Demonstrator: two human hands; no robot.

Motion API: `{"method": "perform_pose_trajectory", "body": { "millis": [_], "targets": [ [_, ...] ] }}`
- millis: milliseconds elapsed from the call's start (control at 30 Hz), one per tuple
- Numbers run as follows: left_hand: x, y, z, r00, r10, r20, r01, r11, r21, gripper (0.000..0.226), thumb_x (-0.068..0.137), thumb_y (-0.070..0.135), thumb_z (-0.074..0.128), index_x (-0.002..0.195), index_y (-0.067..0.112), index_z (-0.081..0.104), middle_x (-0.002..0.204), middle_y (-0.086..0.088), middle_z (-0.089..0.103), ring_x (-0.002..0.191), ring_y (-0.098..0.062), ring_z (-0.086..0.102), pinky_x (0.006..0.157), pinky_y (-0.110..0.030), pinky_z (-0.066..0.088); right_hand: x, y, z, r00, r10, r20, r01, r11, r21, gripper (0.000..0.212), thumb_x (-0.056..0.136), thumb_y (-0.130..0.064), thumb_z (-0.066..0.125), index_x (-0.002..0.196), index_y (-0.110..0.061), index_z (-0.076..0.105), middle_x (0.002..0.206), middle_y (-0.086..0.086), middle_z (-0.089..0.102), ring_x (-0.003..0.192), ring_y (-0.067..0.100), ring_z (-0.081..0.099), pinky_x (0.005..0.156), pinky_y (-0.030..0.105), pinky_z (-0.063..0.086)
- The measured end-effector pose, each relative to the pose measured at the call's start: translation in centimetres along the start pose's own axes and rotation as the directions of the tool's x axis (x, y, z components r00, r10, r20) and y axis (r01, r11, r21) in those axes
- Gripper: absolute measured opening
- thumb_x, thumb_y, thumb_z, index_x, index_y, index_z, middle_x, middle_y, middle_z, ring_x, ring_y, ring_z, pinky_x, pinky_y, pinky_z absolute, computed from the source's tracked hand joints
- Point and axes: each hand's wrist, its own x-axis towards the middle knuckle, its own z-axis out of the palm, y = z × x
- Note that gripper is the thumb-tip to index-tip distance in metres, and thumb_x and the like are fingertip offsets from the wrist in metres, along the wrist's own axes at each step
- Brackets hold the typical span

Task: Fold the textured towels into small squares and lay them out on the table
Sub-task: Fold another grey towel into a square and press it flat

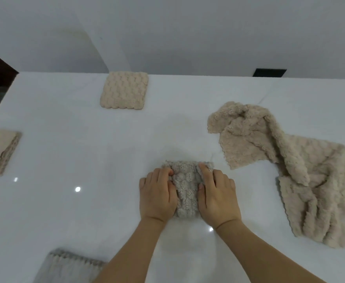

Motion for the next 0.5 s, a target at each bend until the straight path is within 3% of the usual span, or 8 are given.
{"method": "perform_pose_trajectory", "body": {
  "millis": [500],
  "targets": [
    [0.12,0.43,0.14,0.996,-0.066,-0.053,0.065,0.998,-0.023,0.029,0.088,0.021,0.033,0.099,0.018,0.060,0.084,0.004,0.060,0.075,-0.020,0.052,0.077,-0.041,0.039,0.07,0.30,0.51,0.998,-0.030,-0.054,0.030,1.000,-0.002,0.050,0.090,-0.027,0.035,0.136,-0.014,0.048,0.095,0.005,0.052,0.079,0.024,0.048,0.073,0.039,0.041]
  ]
}}
